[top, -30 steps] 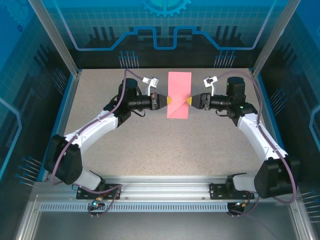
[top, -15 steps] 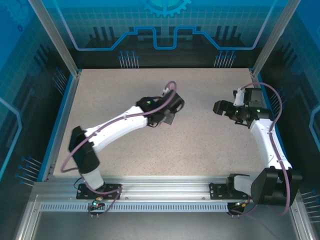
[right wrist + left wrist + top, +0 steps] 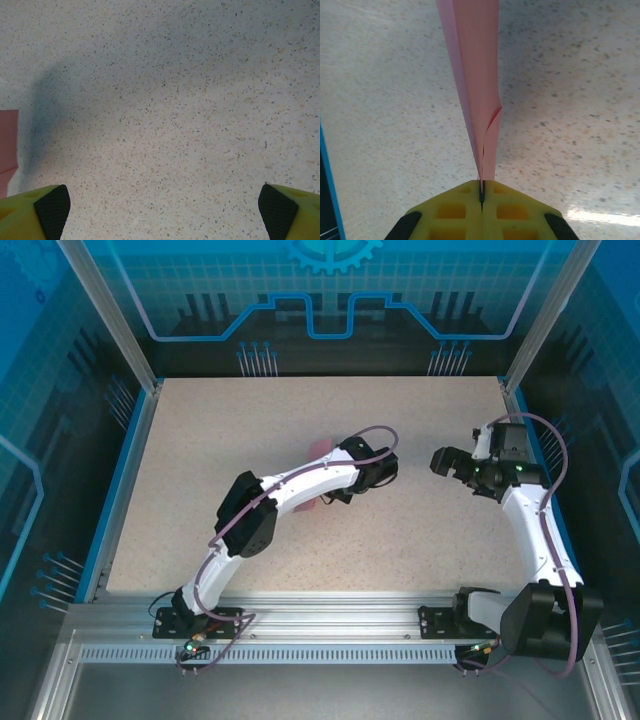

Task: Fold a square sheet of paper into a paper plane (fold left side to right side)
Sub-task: Turn over the paper at the center of the table.

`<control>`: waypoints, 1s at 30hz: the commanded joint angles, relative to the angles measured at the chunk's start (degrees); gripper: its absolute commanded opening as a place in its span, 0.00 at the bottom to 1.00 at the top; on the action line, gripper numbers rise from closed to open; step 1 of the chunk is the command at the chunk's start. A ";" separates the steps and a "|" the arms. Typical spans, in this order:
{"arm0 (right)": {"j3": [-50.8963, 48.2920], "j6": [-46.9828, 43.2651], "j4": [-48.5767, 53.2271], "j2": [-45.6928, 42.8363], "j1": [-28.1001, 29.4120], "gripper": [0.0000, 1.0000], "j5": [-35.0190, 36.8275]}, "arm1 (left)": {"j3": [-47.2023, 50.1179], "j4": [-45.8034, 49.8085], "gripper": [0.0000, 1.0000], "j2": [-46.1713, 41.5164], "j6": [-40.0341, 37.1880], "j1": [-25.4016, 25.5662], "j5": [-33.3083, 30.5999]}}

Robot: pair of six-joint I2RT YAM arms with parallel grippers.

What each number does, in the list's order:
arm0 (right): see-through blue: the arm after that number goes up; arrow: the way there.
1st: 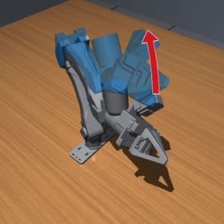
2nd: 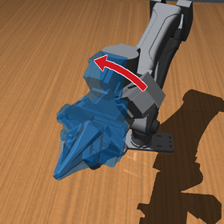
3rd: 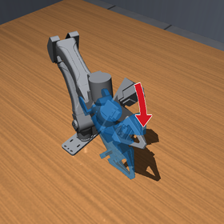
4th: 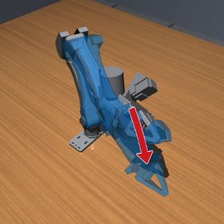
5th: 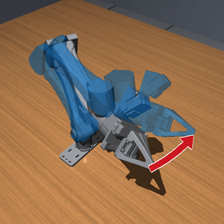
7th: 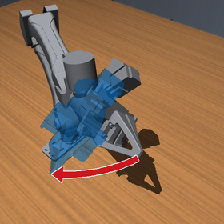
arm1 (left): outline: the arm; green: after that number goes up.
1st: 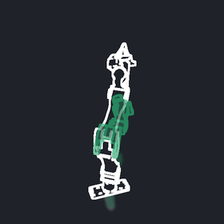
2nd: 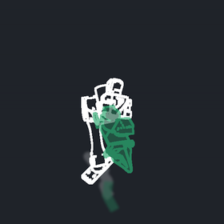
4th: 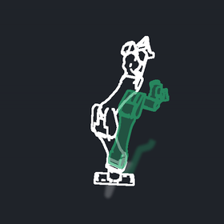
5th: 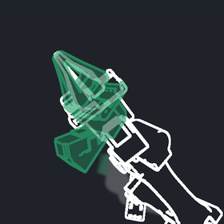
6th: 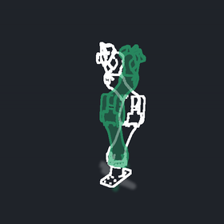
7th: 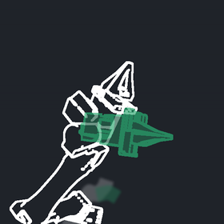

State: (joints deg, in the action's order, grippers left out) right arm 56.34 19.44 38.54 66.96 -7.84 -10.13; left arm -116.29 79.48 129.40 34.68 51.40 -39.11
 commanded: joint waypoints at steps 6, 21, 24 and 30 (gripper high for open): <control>-1.78 -0.64 0.87 -1.08 -1.04 1.00 -3.24 | -6.79 -0.66 0.01 4.51 -0.03 -1.37 13.04; -4.06 -1.30 -1.43 1.64 0.56 0.97 -13.01 | -6.21 -15.01 0.44 -0.89 -4.45 -8.40 38.98; -5.09 0.22 -4.71 3.15 3.65 0.89 -15.70 | 0.42 -21.29 0.48 -6.62 -4.86 -11.21 43.42; -4.87 5.14 -13.87 9.72 14.67 0.75 -16.45 | 19.61 -35.01 0.55 -18.13 -3.67 -18.65 49.94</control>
State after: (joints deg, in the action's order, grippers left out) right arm 51.68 21.76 30.46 74.35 2.87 -24.34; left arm -101.84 51.99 115.74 31.00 35.66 5.41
